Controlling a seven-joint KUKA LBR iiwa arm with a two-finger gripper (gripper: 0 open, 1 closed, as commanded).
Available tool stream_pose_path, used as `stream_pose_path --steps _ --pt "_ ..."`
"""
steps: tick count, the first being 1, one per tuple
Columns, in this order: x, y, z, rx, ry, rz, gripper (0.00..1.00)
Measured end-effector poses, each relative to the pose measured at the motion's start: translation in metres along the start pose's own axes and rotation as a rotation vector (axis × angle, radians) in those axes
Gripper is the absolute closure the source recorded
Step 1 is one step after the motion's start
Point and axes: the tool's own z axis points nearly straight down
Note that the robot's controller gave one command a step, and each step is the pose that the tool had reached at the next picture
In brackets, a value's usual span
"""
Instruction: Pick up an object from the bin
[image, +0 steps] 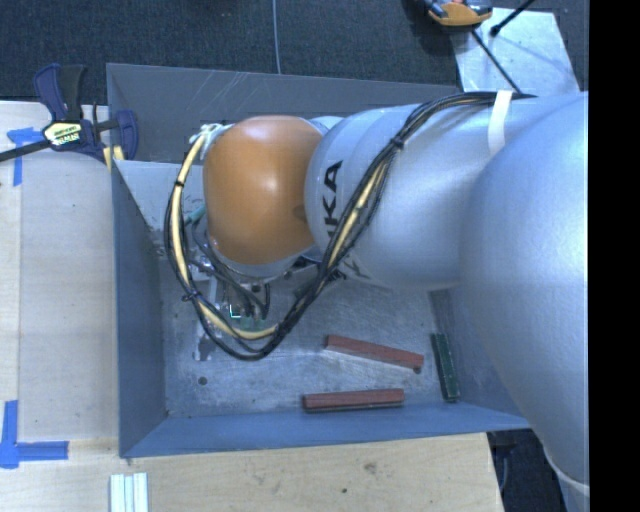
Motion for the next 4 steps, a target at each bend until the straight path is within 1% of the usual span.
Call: stream_pose_path --steps 1,2,3,4 --pt "-0.002 -0.001 -0.005 -0.002 -0.008 0.003 0.00" --pt "-0.033 -0.049 0.016 -0.004 -0.009 0.001 0.00" --pt "-0.053 -0.093 0.029 0.000 -0.008 -0.041 0.00" --pt "-0.061 -0.108 0.026 -0.001 -0.010 -0.151 0.00"
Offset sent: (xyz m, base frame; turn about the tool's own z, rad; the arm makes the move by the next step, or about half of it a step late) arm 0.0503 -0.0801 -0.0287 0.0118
